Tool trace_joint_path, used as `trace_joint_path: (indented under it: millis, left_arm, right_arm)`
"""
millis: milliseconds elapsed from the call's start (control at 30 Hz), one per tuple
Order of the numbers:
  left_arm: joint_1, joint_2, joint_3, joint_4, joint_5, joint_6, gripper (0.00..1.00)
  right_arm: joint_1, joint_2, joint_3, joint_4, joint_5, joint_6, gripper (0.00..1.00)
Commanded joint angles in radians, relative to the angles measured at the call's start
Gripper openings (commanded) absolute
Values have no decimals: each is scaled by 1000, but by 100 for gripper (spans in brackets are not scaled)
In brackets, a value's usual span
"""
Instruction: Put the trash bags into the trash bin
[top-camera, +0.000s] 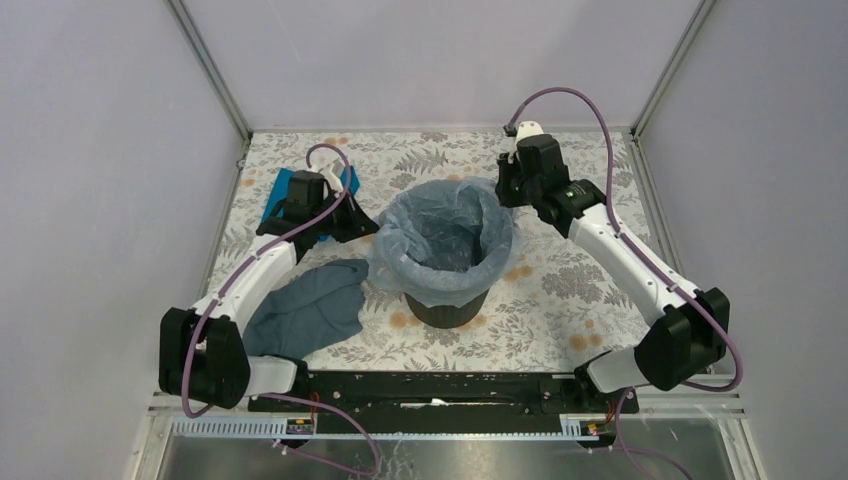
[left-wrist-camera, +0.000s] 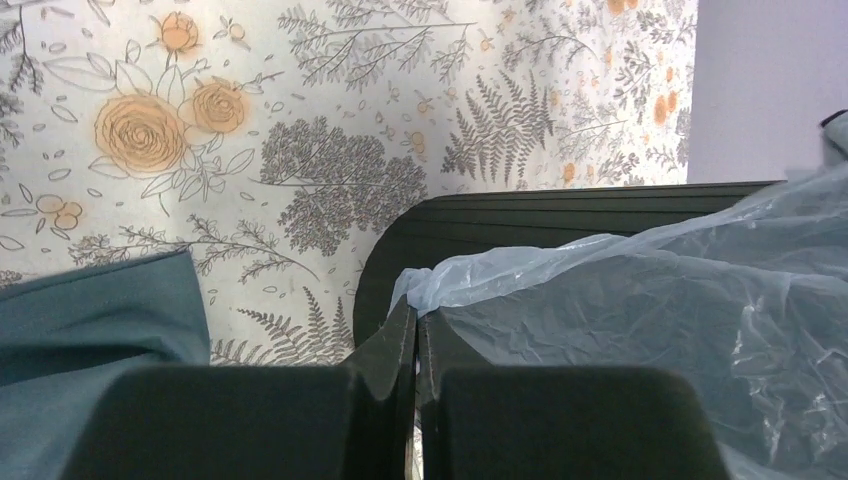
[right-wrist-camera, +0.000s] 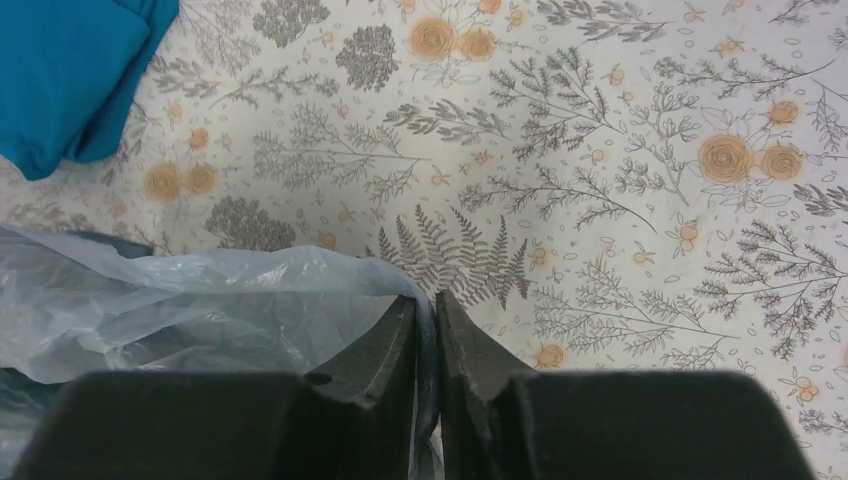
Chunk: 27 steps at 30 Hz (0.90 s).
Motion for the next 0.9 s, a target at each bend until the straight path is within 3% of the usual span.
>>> trace_joint_path:
  millis: [0, 100, 267, 367, 433, 567, 633, 867]
  left_arm:
    - [4, 3, -51, 77, -9, -29, 0]
    - [4, -13, -91, 79, -15, -28, 0]
    - [4, -26, -122, 76, 3, -23, 0]
    - [4, -27, -121, 74, 2, -25, 0]
    - [4, -25, -115, 76, 6, -29, 0]
    - [4, -18, -102, 77, 16, -29, 0]
    - [4, -16, -100, 78, 16, -29, 0]
    - [-1, -7, -103, 79, 30, -37, 0]
  right_arm:
    - [-4, -17, -85, 10, -52, 38, 19]
    - [-3, -32, -133, 16, -80, 65, 20]
    - [-3, -67, -188, 25, -97, 80, 30]
    - [-3, -84, -133, -78, -45, 76, 36]
    - [-4, -121, -93, -136, -1, 80, 45]
    - [-3, -240, -90, -190, 44, 83, 74]
    - [-4, -286, -109, -208, 54, 93, 80]
    - [-3, -446, -318, -123, -10, 130, 82]
